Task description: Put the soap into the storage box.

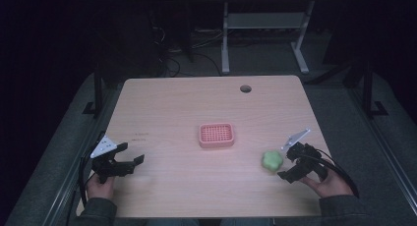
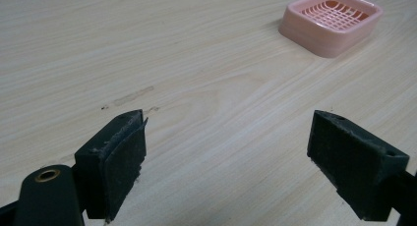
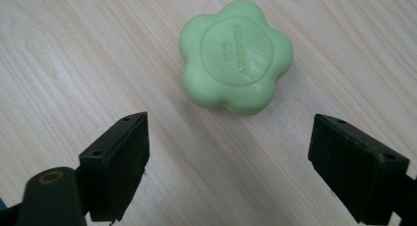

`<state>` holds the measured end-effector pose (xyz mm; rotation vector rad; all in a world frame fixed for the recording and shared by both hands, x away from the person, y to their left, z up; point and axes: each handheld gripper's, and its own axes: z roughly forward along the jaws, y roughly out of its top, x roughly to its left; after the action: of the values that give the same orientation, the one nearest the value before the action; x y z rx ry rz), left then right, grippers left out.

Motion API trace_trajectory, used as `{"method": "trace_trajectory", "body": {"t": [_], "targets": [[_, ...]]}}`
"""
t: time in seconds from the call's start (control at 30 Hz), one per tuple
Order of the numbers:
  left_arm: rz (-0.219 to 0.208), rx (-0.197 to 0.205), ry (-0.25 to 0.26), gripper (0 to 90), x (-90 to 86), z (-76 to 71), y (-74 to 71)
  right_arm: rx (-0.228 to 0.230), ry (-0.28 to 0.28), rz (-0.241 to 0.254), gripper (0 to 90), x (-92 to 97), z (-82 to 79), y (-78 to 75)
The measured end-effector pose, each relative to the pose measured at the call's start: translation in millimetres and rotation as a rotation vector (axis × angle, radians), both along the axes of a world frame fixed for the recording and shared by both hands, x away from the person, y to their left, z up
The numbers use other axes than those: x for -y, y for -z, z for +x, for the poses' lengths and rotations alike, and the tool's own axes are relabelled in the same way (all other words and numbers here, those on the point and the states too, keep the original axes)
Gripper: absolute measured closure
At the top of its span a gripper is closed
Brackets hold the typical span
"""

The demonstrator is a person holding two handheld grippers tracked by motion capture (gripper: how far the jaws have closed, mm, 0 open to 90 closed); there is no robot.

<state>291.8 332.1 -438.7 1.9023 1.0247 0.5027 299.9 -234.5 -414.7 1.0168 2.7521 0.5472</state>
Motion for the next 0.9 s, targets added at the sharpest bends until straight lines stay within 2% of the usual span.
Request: {"method": "trace_trajectory", "body": {"t": [0.9], "targets": [[0.001, 0.000, 0.000, 14.4, -0.3, -0.6, -1.1, -0.037, 0.000, -0.027, 15.4, -6.6, 20.7, 6.1]]}}
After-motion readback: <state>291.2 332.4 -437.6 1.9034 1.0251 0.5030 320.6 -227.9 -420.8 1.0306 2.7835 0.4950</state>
